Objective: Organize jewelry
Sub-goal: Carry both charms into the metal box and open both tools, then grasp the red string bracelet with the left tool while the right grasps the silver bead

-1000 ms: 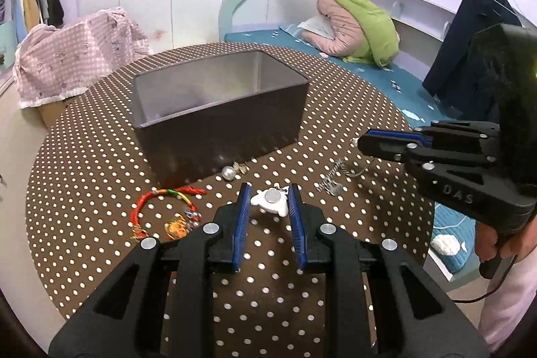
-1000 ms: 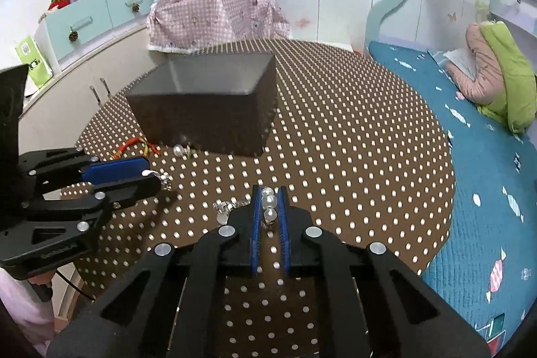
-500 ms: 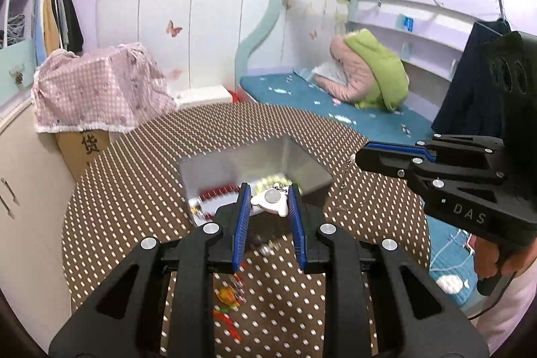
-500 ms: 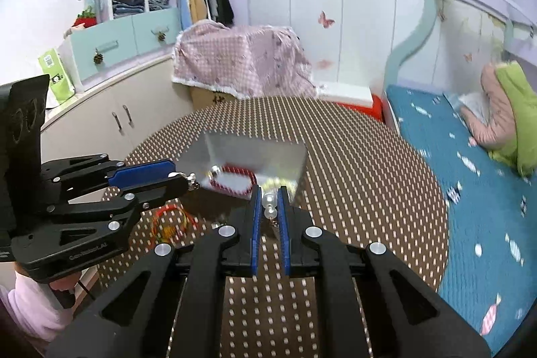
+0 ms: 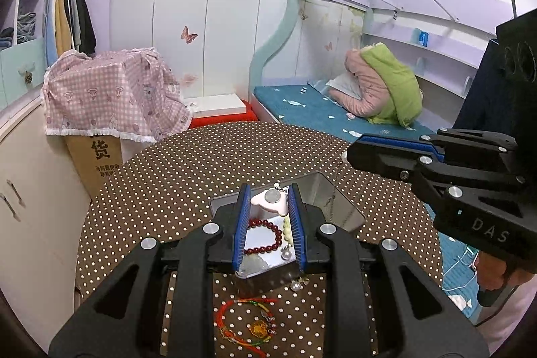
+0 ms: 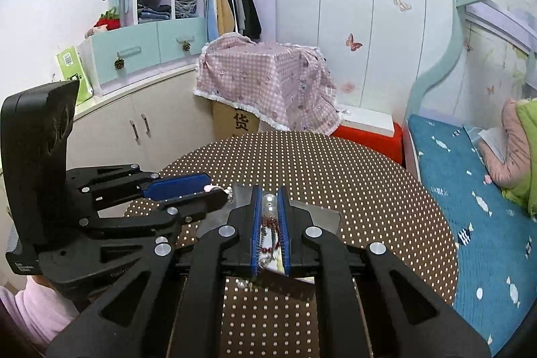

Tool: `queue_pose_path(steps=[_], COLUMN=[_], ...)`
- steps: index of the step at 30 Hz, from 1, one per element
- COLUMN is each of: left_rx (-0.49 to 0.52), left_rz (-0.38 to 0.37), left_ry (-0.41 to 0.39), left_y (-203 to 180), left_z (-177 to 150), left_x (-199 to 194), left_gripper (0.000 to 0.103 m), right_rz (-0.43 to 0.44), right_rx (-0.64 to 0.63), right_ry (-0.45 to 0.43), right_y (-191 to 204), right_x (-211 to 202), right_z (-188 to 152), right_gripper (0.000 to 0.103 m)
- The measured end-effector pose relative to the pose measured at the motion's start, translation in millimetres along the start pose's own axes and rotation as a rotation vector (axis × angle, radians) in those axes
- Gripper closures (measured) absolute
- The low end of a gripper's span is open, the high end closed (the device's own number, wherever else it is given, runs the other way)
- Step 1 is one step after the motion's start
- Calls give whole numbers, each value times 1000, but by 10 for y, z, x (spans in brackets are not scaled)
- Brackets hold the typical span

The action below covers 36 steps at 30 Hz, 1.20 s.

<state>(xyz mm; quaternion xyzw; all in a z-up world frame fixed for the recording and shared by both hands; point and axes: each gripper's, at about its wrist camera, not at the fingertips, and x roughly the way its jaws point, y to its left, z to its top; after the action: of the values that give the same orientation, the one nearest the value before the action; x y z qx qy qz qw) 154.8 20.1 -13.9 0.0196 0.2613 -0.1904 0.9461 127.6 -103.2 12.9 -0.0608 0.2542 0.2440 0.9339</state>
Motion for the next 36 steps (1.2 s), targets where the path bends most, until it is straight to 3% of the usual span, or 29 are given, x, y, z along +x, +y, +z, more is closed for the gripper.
queue_pose_path(steps=[9,10,11,13,15,19,30,33,36], left_rx=[-8,-2,1,-3,-5,-17,45,75,92], left_rz=[3,2,2,21,22,32,55,35,29], left_ry=[13,20,31,54,68,101,176,207,250], left_y=[43,46,46,57,74,106,82,37,9], left_z=[84,67,60,29,-6,-103,-651,-843,-1005], left_x=[76,99,127,186,223,256,59,36,88], left_gripper=[80,78,70,61,61,61,59,50,48], right_rz=[11,15,24,24,18,7,19,44,29], right_rx=[-9,-2,6,21,33,74,104,89,86], right_ry=[-3,9,23,51,65,105,155,179,216], right_y=[1,-7,-19,-51,-79,-153,30,119,171], right_x=[66,102,145,220,260,318,137,168,254], right_z=[142,123,96,51,-4,-157,-626,-726,-790], right_gripper=[94,94,93,83,75,70,69,69,69])
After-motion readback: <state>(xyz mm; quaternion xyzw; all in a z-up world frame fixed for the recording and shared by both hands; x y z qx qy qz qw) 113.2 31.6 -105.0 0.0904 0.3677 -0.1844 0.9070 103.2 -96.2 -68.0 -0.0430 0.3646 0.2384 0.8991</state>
